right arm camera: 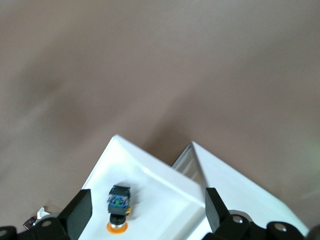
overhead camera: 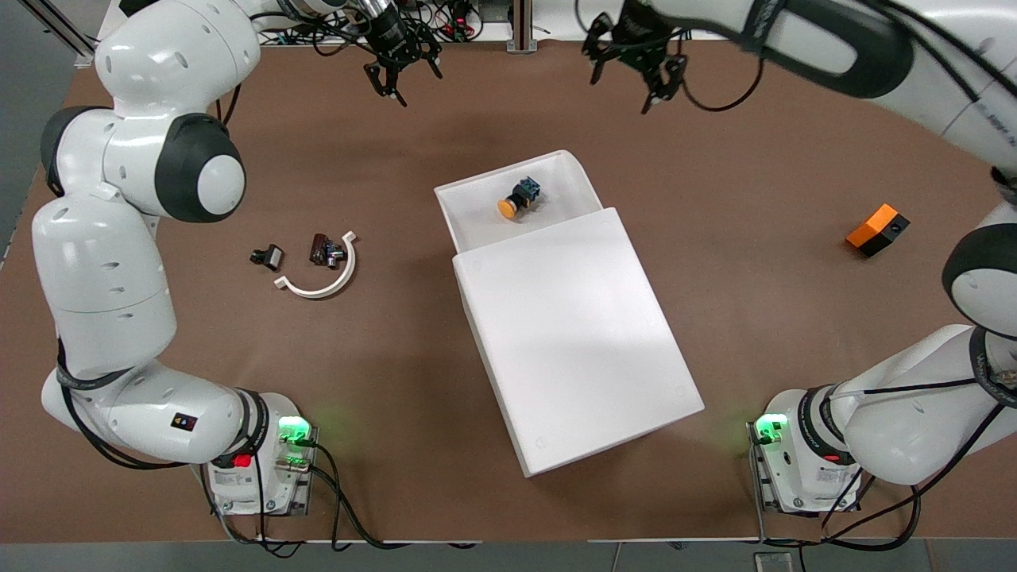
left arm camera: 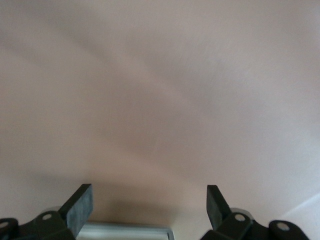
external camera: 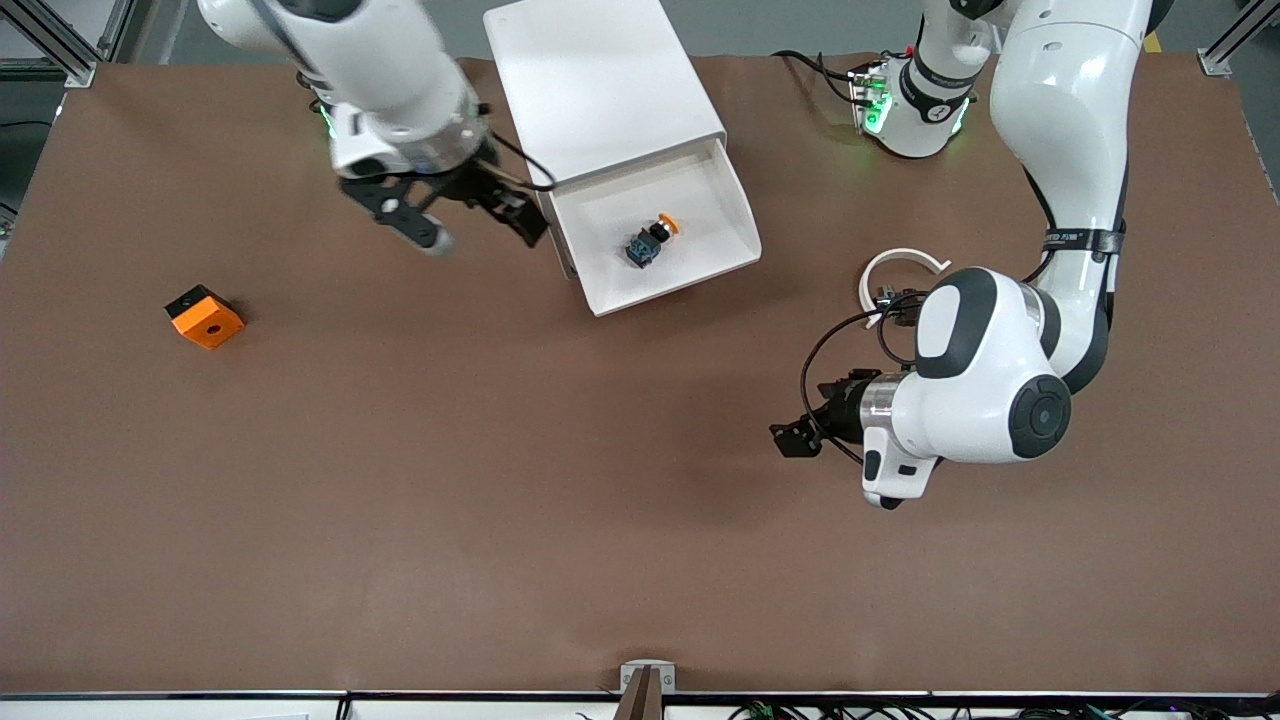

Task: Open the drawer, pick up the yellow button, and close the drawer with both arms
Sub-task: 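Reach the right gripper into the open drawer while the left gripper withdraws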

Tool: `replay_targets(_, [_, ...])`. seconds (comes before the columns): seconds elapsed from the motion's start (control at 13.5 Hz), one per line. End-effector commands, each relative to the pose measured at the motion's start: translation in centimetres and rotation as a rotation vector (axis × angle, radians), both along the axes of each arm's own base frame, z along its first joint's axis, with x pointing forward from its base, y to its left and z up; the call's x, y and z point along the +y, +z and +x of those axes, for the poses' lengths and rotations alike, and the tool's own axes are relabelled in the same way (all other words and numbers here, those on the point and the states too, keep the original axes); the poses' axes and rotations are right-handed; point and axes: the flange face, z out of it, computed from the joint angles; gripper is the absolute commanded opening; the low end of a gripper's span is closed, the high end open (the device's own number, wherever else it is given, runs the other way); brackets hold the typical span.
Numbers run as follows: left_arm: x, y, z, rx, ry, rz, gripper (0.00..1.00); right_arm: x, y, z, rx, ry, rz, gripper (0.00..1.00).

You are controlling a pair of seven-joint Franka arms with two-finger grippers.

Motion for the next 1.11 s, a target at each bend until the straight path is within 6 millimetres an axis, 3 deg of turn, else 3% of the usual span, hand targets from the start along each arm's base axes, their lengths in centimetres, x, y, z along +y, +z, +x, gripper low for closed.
replay_targets(0.0, [0.3, 1.2, 0.7, -0.116, -0.029, 0.057, 1.00, 3.9, -3.0, -1.0, 0.005, 0.015, -0.016, 1.00])
replay_targets(0.07, [0.2, 1.5, 1.1, -0.165, -0.033, 0.080, 1.00, 6.0, -4.4, -2.1, 0.006, 0.037, -0.025, 1.00])
replay_targets(0.52, [0.7, 2.1, 2.2, -0.283, -0.039, 0.114, 1.00, 11.1, -9.3, -4.8, -0.010, -0.018, -0.096, 1.00])
replay_targets(1.04, [1.1, 2.4, 2.3, -0.311, -0.065, 0.175, 1.00, 14.1, -14.2, -5.6, -0.037, 0.020, -0.123, 1.00])
